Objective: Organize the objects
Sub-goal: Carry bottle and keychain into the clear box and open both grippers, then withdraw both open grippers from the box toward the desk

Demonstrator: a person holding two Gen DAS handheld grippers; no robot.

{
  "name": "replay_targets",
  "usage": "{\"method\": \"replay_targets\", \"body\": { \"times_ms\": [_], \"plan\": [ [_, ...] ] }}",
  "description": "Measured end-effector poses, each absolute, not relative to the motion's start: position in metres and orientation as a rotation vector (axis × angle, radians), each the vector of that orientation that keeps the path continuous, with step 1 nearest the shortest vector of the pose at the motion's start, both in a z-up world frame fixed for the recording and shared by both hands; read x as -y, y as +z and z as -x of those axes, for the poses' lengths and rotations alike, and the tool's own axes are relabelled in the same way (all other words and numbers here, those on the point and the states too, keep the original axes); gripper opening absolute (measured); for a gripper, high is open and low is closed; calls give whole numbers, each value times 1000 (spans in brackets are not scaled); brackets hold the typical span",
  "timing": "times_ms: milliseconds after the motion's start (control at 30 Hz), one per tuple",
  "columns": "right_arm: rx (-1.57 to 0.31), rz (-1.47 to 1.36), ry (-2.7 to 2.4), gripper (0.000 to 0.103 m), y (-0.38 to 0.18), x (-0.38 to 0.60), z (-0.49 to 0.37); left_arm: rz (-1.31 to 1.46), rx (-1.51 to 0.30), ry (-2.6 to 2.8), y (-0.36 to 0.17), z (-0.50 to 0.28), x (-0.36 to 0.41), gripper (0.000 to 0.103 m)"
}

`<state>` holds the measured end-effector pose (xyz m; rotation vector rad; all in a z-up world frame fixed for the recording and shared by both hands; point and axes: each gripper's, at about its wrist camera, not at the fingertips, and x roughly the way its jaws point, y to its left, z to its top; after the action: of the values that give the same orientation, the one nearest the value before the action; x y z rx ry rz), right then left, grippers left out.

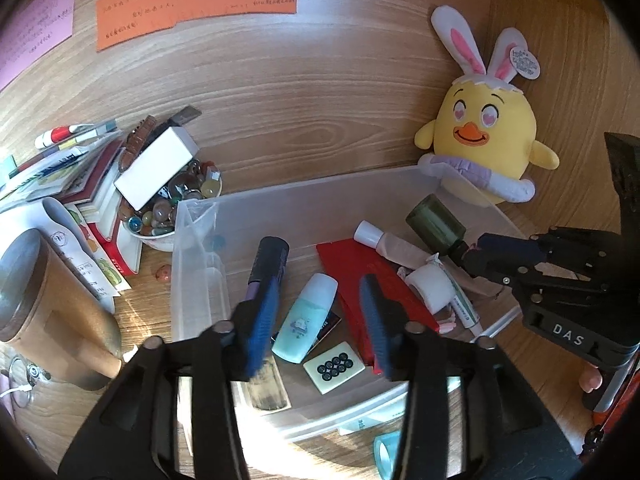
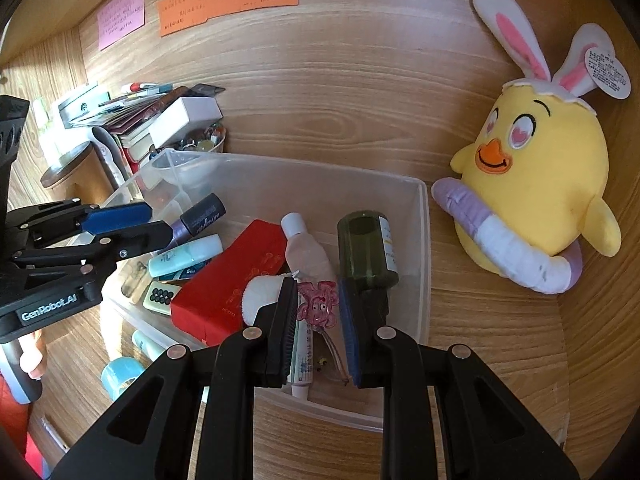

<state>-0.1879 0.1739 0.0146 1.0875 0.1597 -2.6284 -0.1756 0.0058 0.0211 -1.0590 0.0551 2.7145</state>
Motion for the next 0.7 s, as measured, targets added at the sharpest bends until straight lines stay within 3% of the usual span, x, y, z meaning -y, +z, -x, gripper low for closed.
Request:
{"method": "replay_targets", "body": {
  "times_ms": [200,367,567,700],
  "plan": [
    [-172,-1097,-2624,24,19,-173,184,1022,-54,2739,30,166,-4,68],
    [-163,-1052,-2665,50,29,-177,173,999,-76,2780,37,156,-2,78],
    [-147,-986,-2702,68,44,-181,146,966,-72,2785,44,132,4,89],
    [-123,-961,-2703,72,46,-183,125,949,-102,2787,46,108,5,91]
  ]
}}
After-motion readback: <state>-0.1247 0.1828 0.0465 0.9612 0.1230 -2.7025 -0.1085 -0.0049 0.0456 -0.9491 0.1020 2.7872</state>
